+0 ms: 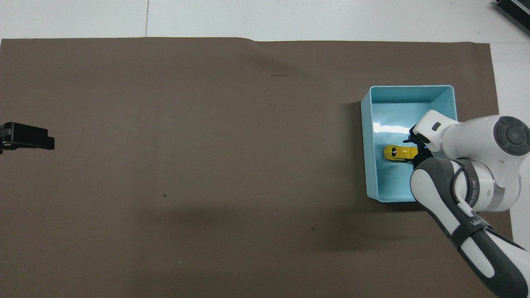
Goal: Wind up and store yellow beetle car
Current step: 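Lower the car onto the box floor and open the right gripper, then raise the right gripper up out of the blue box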
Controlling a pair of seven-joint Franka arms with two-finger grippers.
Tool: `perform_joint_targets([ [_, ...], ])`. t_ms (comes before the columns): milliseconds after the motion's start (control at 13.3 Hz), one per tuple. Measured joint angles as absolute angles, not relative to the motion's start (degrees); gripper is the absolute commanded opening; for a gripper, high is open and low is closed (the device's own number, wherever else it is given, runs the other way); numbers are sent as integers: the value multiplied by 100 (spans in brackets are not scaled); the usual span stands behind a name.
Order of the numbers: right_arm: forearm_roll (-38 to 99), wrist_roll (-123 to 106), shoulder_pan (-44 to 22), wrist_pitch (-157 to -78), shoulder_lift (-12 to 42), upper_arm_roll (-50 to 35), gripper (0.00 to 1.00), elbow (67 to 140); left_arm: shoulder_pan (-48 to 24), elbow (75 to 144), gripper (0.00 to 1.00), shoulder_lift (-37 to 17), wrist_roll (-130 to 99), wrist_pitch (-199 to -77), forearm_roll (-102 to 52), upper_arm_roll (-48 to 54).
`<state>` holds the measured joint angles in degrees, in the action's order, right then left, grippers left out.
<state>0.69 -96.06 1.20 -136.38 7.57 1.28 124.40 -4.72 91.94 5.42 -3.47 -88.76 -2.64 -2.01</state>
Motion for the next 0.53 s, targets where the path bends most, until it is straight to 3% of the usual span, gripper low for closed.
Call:
perform_joint_targets([
  [527,69,-9571,110,-13625,757,110,100,12271,-472,9194,100,542,-347,-8876,-264,-201],
])
